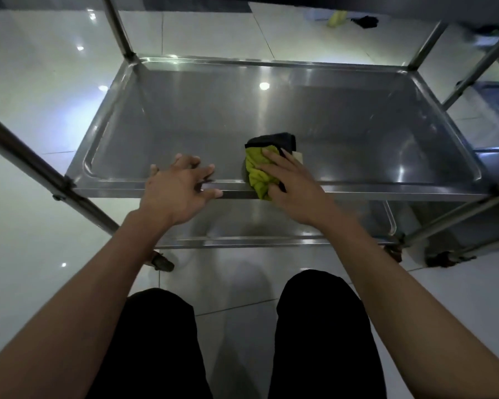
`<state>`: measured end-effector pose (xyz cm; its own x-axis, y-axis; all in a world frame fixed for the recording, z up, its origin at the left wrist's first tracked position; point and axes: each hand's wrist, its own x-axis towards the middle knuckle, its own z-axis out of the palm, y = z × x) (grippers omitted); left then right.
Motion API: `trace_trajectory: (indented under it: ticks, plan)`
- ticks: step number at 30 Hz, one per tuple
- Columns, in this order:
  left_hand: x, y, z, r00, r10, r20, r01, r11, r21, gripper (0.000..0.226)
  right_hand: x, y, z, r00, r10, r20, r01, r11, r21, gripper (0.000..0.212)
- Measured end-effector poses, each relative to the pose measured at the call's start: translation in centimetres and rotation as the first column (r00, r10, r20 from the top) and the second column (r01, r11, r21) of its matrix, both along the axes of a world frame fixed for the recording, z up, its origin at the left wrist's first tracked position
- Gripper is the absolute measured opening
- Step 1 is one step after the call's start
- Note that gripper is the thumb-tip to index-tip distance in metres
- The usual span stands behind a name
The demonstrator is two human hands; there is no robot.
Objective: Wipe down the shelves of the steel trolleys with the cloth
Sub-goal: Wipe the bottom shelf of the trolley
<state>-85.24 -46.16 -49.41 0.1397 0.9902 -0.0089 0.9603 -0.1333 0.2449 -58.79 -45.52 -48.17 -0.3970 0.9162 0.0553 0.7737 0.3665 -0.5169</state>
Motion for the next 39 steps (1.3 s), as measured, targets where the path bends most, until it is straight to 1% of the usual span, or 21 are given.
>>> trace_trajectory:
  ticks: [3,7,9,11,13,17,23,25,27,28,30,31,33,35,37,39]
  plan:
    - [-0.6,0.4,0.0,1.0,0.009,-0.007,-0.009,1.0,0.02,0.07,0.9,-0.5,-0.1,1.0,0.0,0.009,0.0,0.996,0.085,0.045]
    - [-0.8,0.0,-0.4,0.998,-0.025,-0.057,0.03,0.996,0.09,0.064,3.0,-1.8,-1.1,0.997,-0.071,-0.003,0.07,0.971,0.229,0.043]
    - [-0.8,-0.5,-0.6,0.998,-0.026,-0.06,0.033,0.991,0.127,0.062,3.4,-2.2,-1.7,0.997,-0.076,-0.014,0.077,0.962,0.263,0.043]
    - [-1.0,-1.1,-0.6,0.998,-0.019,-0.056,0.026,0.993,0.119,0.064,3.2,-2.4,-2.0,0.998,-0.069,-0.015,0.07,0.958,0.278,0.041]
    - [-1.3,-1.8,-0.5,0.998,-0.011,-0.057,0.017,0.995,0.097,0.066,2.7,-2.8,-2.1,0.997,-0.073,-0.014,0.074,0.956,0.283,0.039]
    - [-2.4,-3.6,-0.1,0.999,0.026,-0.043,-0.022,0.996,0.088,0.062,1.7,-3.8,-1.6,0.998,-0.069,-0.005,0.068,0.958,0.279,0.038]
    - [-3.6,-5.0,1.3,0.995,0.1,0.018,-0.1,0.995,-0.025,0.062,0.5,-5.3,-0.7,0.999,-0.04,-0.002,0.039,0.96,0.278,0.036]
    - [-3.3,-5.0,1.7,0.994,0.113,-0.009,-0.113,0.993,-0.04,0.061,0.2,-5.0,-0.4,0.997,-0.033,0.066,0.013,0.957,0.29,0.041]
    - [-3.1,-5.0,1.6,0.994,0.102,-0.032,-0.103,0.994,-0.031,0.063,-0.3,-4.0,-0.1,0.982,0.01,0.19,-0.067,0.952,0.298,0.045]
    - [-3.0,-5.0,1.6,0.994,0.107,-0.035,-0.108,0.994,-0.031,0.065,-0.6,-3.3,0.0,0.972,0.062,0.227,-0.125,0.954,0.273,0.046]
    - [-2.5,-5.0,1.8,0.988,0.15,-0.044,-0.152,0.988,-0.035,0.066,-1.2,-2.3,0.0,0.958,0.15,0.245,-0.2,0.961,0.193,0.045]
    - [-1.8,-5.1,1.9,0.983,0.175,-0.05,-0.176,0.984,-0.019,0.062,-1.3,-1.9,-0.1,0.957,0.16,0.242,-0.205,0.963,0.177,0.045]
    - [0.8,-5.0,2.3,0.982,0.187,-0.043,-0.184,0.981,0.054,0.044,-1.1,-1.4,-0.4,0.964,0.137,0.226,-0.182,0.965,0.191,0.046]
    - [4.5,-4.7,2.3,0.993,0.119,0.006,-0.118,0.984,0.132,0.028,-0.7,-1.4,-0.7,0.975,0.122,0.183,-0.16,0.965,0.206,0.046]
    - [8.1,-4.4,1.9,0.997,0.057,0.048,-0.065,0.983,0.17,0.028,-0.3,-1.6,-0.9,0.985,0.117,0.128,-0.142,0.969,0.204,0.045]
    - [10.3,-4.5,1.5,0.995,0.08,0.065,-0.09,0.981,0.174,0.031,0.3,-1.6,-0.9,0.99,0.101,0.094,-0.117,0.974,0.193,0.043]
